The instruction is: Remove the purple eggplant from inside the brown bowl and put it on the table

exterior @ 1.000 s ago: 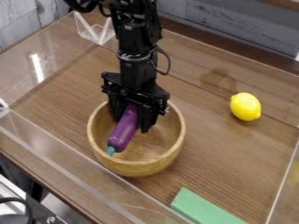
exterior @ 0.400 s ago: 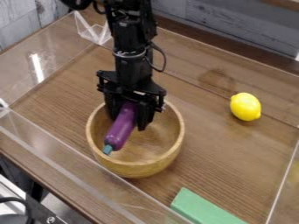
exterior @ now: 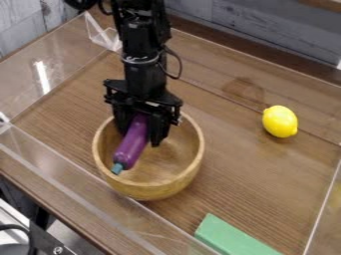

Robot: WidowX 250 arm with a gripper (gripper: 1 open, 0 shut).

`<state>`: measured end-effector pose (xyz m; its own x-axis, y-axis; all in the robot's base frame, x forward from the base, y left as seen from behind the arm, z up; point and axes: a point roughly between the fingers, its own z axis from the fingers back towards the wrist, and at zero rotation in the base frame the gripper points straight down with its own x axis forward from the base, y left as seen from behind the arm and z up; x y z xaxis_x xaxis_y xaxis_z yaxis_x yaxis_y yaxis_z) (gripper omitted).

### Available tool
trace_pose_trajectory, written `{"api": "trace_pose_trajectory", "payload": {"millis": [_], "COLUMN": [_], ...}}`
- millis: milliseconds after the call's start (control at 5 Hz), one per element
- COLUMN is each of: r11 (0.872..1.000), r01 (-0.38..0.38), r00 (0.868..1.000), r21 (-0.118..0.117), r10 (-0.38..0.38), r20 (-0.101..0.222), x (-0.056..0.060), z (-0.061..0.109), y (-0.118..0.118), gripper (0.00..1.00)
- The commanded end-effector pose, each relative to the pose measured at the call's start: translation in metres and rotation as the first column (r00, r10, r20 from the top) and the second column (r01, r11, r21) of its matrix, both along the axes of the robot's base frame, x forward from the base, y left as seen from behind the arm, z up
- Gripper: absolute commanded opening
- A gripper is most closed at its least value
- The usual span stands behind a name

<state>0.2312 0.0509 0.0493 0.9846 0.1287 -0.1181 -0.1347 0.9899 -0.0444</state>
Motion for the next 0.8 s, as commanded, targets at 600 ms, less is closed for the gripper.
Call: {"api": "trace_pose_trajectory", "payload": {"millis": [600], "r11": [0.999], "r01": [-0.031], "r00": [0.997], "r21": [0.019], "r10": [0.029], "r20": [0.066], "x": [0.0032], "z": [0.0116], "y": [0.0182], "gripper": [0.00]}}
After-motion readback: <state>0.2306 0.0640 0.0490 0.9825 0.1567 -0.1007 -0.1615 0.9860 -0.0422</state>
